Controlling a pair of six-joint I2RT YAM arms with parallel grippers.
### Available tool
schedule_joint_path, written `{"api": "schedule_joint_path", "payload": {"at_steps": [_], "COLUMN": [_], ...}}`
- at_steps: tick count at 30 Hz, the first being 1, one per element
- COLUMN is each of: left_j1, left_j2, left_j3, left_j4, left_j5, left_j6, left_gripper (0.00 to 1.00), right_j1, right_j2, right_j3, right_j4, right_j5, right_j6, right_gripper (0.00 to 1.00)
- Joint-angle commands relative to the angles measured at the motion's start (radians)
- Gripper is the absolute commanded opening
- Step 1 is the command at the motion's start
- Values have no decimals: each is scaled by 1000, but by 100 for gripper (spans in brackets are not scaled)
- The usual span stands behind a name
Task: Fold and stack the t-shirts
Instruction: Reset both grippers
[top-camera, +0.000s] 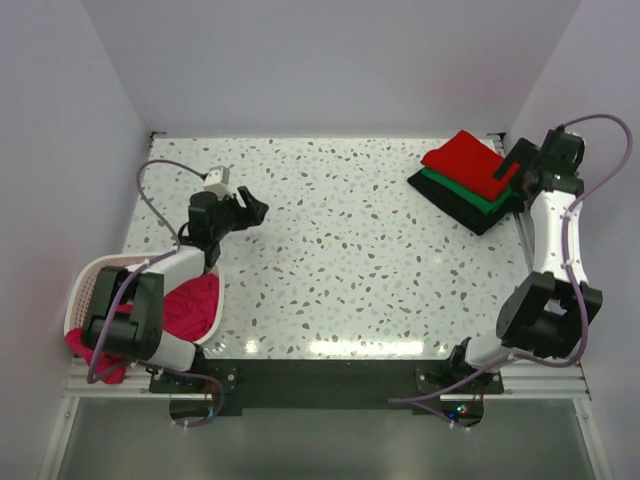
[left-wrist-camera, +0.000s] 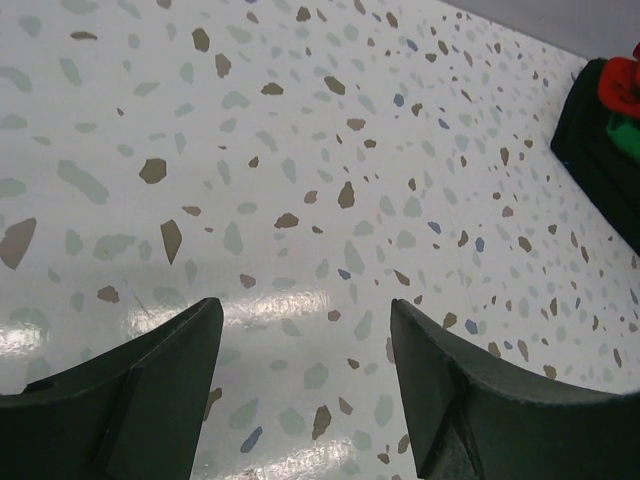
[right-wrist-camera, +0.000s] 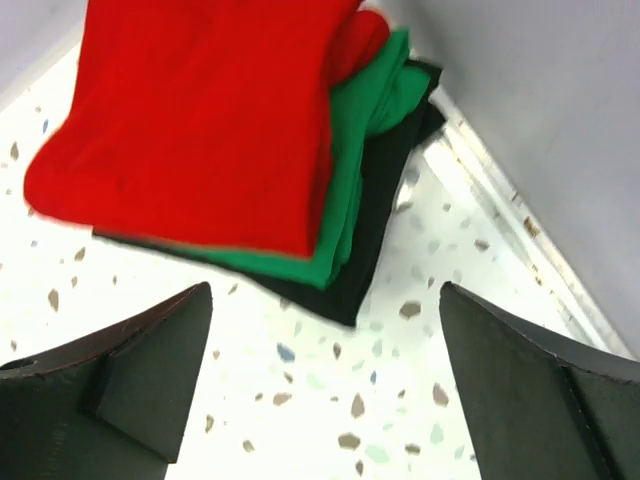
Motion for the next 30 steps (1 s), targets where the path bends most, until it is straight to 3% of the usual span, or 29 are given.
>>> {"api": "schedule_joint_path", "payload": {"at_steps": [1, 7, 12, 19, 30], "left_j1": [-19, -69, -94, -115, -117], "left_j2": [-131, -346, -534, -685, -740], "left_j3": [-13, -65, -128, -185, -199], "left_j4": [7, -88, -154, -270, -373], "left_j5": [-83, -251, -377, -503, -549], "left_j6": [12, 32, 35, 39, 25], "left_gripper": [73, 73, 74, 75, 77], "right_j1": [72, 327, 470, 487, 487], "right_j2": [-120, -315, -466, -548, -471], "right_j3": [-165, -404, -614, -726, -729], "right_j4": [96, 222, 383, 497, 572], "right_j5": [-14, 0, -121, -210, -290], "right_j6": [23, 44, 78, 89, 101], "right_gripper": [99, 99, 99, 99, 99]}}
